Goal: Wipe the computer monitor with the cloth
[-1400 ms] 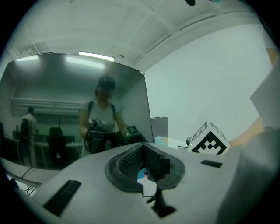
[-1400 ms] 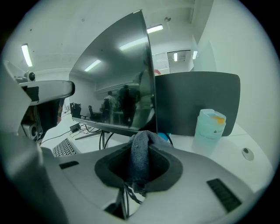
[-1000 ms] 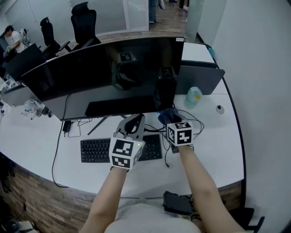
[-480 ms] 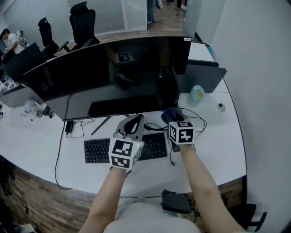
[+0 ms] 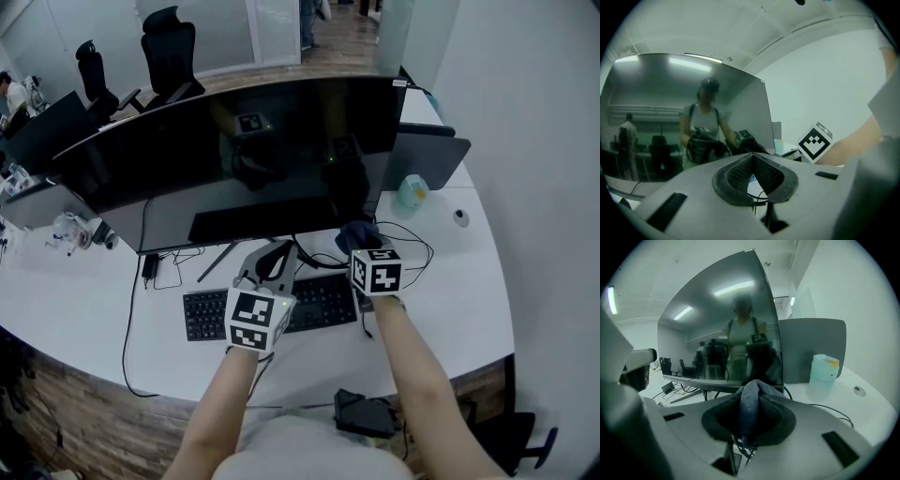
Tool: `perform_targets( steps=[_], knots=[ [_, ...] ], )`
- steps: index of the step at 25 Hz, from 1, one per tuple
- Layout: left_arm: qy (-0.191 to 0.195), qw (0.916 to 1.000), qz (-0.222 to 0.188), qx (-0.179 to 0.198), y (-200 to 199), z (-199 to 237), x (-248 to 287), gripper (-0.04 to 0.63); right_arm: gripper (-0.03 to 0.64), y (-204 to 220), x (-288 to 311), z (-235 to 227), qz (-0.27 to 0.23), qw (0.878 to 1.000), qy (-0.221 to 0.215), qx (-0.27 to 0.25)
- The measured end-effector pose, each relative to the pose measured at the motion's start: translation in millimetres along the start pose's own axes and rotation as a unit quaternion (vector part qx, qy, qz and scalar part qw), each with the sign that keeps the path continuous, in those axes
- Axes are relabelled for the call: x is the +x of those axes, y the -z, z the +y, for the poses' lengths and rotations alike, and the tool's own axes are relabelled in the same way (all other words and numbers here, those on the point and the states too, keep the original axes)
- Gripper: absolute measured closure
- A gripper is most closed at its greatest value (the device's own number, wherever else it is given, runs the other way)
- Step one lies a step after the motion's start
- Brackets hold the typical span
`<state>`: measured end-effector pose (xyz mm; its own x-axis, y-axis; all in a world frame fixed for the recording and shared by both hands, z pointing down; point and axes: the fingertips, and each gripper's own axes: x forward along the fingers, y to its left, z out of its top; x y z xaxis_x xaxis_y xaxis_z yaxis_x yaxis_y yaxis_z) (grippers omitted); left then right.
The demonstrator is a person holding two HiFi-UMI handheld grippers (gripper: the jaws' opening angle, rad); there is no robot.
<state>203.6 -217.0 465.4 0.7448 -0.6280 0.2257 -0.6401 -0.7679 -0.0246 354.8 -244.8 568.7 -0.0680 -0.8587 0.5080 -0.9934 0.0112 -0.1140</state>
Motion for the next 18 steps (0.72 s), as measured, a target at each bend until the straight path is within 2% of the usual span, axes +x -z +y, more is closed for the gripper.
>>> perform_targets(
  steps=[10, 18],
  knots=[
    [0.012, 0.9998, 0.0, 0.016, 7.4, 10.5, -11.7, 0.589, 0.548, -0.7, 3.3, 13.1, 0.006, 1.0, 0.008, -0.001],
    [0.017, 0.9998, 0.0, 0.011, 9.4, 24.2, -22.9, 0.589, 0.548, -0.3, 7.1, 31.6, 0.01, 1.0, 0.01, -0.004]
  ],
)
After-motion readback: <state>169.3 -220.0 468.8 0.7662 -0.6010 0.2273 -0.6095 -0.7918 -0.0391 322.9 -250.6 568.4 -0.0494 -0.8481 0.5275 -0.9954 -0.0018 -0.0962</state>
